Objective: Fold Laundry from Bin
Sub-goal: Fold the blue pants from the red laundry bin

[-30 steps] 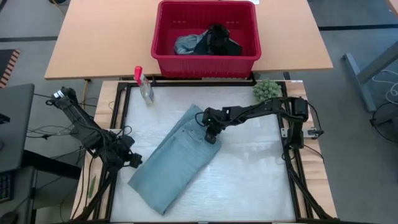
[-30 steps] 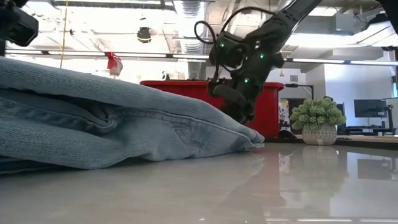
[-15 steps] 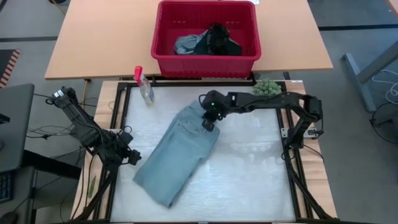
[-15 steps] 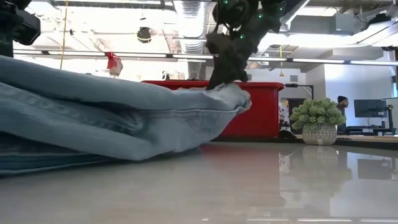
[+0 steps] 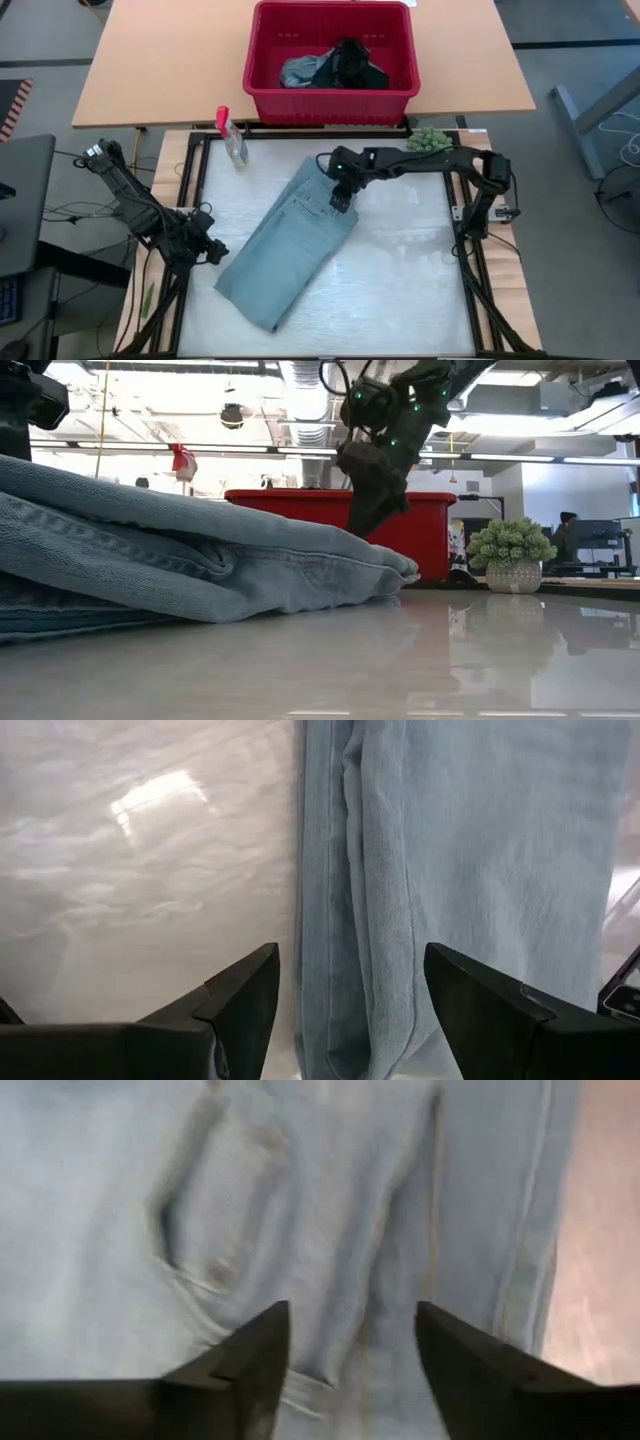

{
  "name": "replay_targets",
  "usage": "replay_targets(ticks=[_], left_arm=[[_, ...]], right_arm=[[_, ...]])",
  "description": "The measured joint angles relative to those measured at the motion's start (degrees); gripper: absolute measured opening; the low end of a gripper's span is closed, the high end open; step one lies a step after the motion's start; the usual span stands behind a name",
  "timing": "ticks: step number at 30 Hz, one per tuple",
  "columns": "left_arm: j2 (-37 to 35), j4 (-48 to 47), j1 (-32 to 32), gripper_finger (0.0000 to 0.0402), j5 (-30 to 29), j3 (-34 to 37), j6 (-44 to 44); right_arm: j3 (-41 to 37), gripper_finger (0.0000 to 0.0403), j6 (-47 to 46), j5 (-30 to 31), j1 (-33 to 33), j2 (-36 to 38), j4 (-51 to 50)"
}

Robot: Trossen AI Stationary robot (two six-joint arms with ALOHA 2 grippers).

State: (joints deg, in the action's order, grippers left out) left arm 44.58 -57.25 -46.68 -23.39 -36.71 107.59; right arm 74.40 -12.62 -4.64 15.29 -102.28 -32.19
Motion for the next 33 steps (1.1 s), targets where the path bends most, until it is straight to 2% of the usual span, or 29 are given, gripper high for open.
replay_targets(ticks=[4,8,12,15,17,20,29,33], left_arm=[[0.0,0.15,0.0,0.0235,0.54,0.0,0.09],[0.0,0.17,0.0,0.0235,1.59,0.0,0.65],[0.01,0.23,0.0,0.0235,1.61,0.0,1.6],[0.01,0.28,0.0,0.0235,1.74,0.02,1.8],[0.0,0.28,0.0,0.0235,1.74,0.02,2.16],[0.01,0.36,0.0,0.0235,1.75,0.02,2.27],[0.0,0.33,-0.02,0.0235,1.69,0.02,2.58],[0.02,0.2,0.0,0.0235,1.67,0.02,2.4]], right_arm=[[-2.31,0.0297,0.23,-0.03,0.66,-1.41,1.1],[-4.3,0.0339,0.44,-0.12,0.18,-3.74,3.51],[-4.52,0.0363,0.44,-1.72,-0.98,-7.05,3.88],[-4.36,0.0362,-0.1,-2.2,-1.98,-8.36,3.96],[-4.34,0.0343,-0.86,-1.64,-2.59,-8.41,3.76],[-4.45,0.0289,-1.53,0.2,-3.06,-7.65,2.91],[-2.19,0.0035,-1.05,-0.47,-3.12,-1.37,-0.78],[1.78,0.0037,-0.88,-1.92,-3.04,1.33,-2.14]])
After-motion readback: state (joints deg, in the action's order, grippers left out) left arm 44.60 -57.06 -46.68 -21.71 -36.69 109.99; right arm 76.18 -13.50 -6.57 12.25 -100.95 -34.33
